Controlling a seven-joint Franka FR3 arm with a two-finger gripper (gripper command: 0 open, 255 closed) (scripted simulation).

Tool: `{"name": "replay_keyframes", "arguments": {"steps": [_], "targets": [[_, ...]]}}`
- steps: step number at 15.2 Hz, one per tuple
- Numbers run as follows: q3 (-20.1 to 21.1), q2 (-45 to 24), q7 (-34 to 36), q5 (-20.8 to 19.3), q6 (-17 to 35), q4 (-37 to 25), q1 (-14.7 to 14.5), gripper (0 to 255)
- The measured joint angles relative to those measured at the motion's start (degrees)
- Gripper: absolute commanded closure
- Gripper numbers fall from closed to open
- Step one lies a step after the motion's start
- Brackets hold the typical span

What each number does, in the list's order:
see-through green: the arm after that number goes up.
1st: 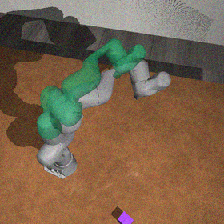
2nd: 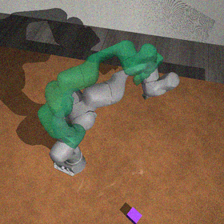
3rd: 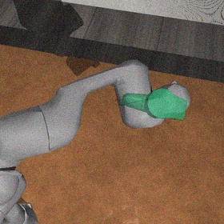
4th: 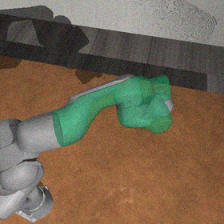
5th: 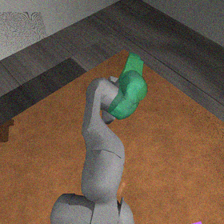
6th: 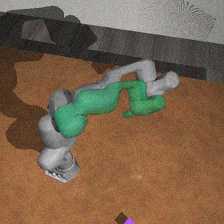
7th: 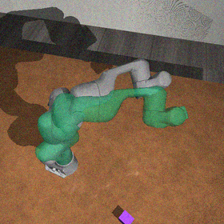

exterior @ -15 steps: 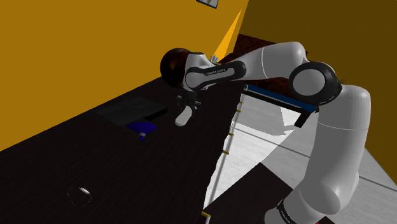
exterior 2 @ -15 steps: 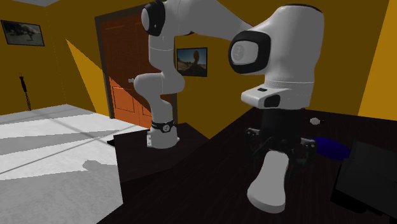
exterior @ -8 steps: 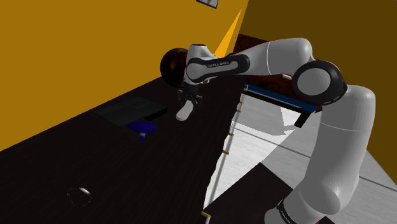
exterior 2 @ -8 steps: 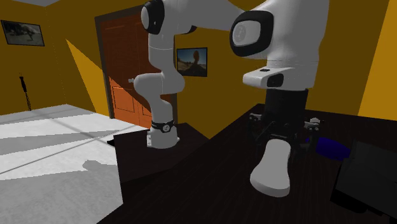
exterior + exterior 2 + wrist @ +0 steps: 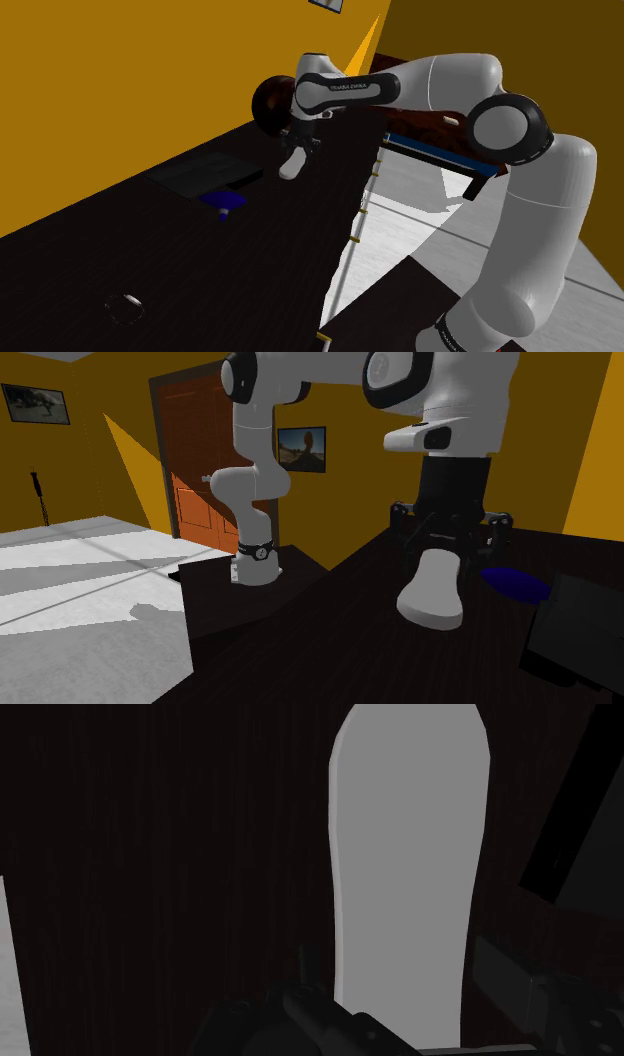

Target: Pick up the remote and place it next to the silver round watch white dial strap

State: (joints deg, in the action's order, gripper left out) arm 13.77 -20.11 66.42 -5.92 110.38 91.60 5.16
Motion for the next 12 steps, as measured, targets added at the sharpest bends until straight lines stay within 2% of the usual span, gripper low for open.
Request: {"name": "replay_keyframes", "arguments": {"steps": [5, 12], "targets": [[1.6, 3.3, 4.1, 0.4, 0.9, 4.4, -2.4, 255], [4.8, 6.5, 12.6, 0.6, 2.4, 9.2, -7.5, 255]]}}
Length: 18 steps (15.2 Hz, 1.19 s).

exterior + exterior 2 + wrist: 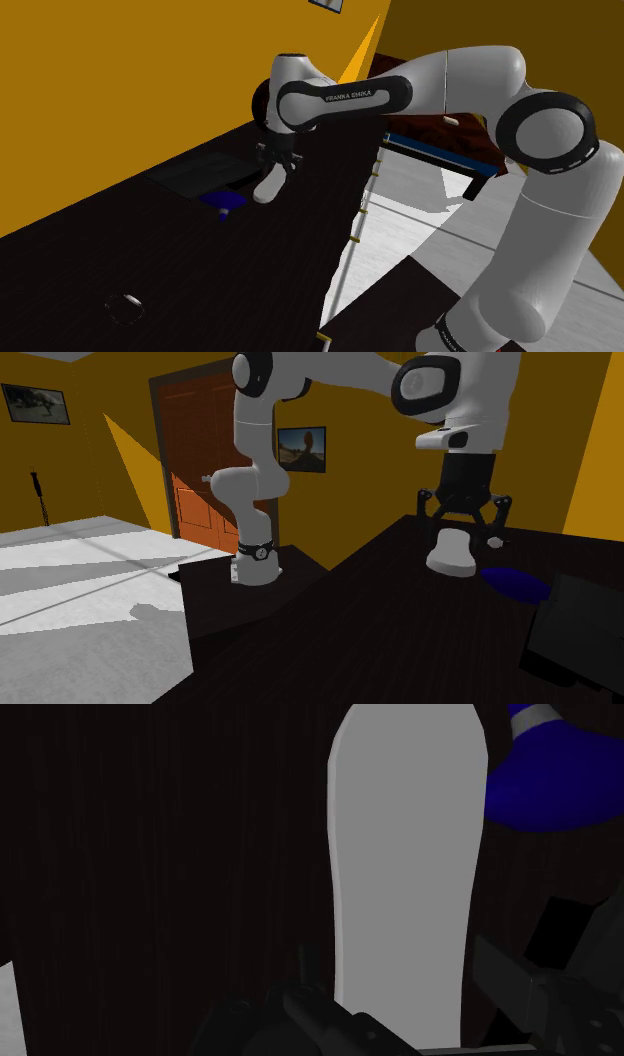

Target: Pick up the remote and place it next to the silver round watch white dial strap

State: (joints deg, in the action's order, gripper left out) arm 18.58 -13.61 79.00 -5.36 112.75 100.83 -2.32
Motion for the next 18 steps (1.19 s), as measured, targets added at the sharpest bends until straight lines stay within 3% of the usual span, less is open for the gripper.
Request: {"name": "replay_keyframes", "arguments": {"steps": [12, 18], "targets": [[5.5, -0.3, 15.3, -1.2, -0.5, -0.1, -9.5, 255], [7.9, -3.8, 23.6, -3.1, -2.1, -4.5, -15.3, 255]]}}
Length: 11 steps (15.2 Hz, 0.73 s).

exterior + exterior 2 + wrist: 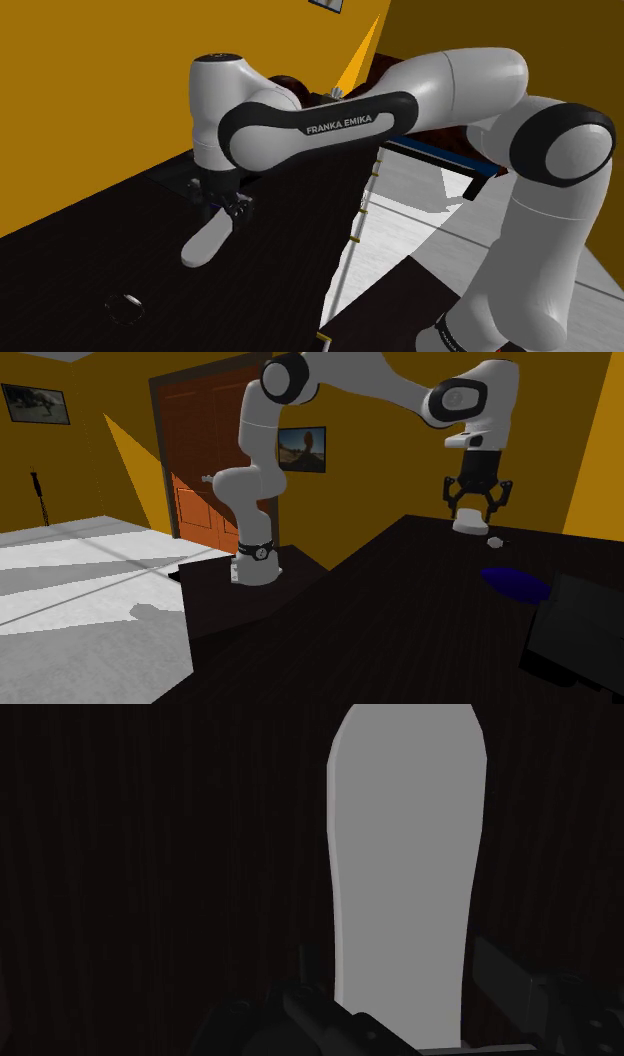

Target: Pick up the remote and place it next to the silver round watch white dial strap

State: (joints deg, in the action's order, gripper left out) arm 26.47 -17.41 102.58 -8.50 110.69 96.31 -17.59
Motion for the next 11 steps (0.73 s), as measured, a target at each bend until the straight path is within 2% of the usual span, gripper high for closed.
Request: {"name": "replay_keyframes", "arguments": {"steps": [3, 11], "targets": [[0.5, -1.6, 2.4, -0.8, 0.1, -1.2, -1.7, 255], [0.1, -3.2, 3.3, -1.9, 5.3, 2.6, -2.0, 255]]}}
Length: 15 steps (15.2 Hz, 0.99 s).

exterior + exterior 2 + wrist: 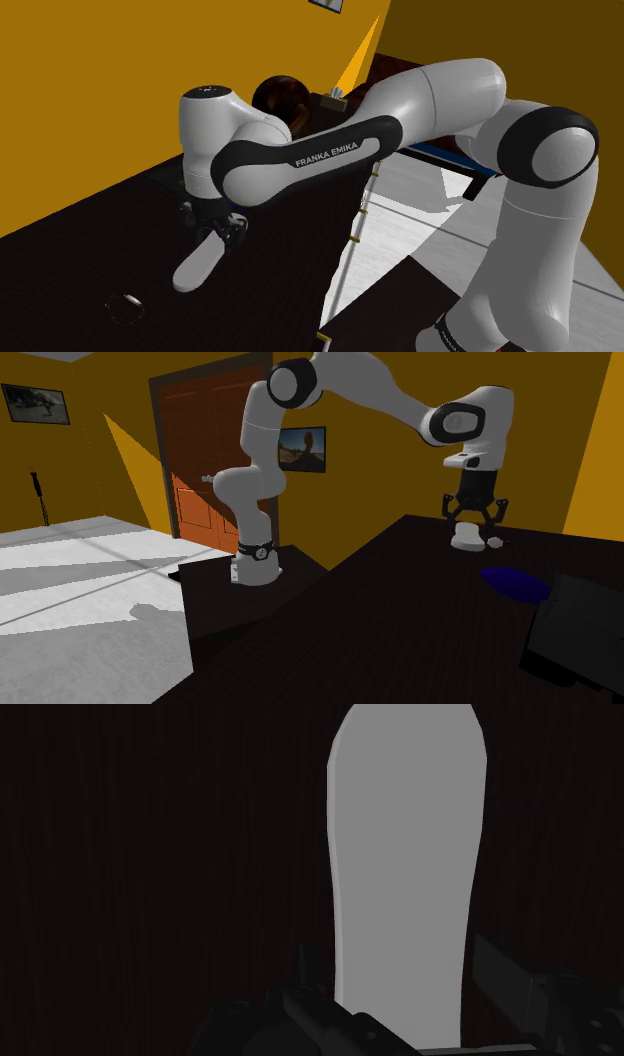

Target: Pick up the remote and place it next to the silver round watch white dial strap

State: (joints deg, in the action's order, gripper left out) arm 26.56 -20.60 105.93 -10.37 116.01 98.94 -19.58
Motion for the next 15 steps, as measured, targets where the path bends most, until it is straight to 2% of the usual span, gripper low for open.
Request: {"name": "replay_keyframes", "arguments": {"steps": [8, 14, 15], "targets": [[-0.7, -2.7, 1.0, -1.5, 4.8, 2.4, -0.4, 255], [-0.7, -2.9, 1.2, -1.7, 5.3, 2.7, -0.6, 255], [-0.7, -2.9, 1.2, -1.7, 5.3, 2.7, -0.6, 0]]}}
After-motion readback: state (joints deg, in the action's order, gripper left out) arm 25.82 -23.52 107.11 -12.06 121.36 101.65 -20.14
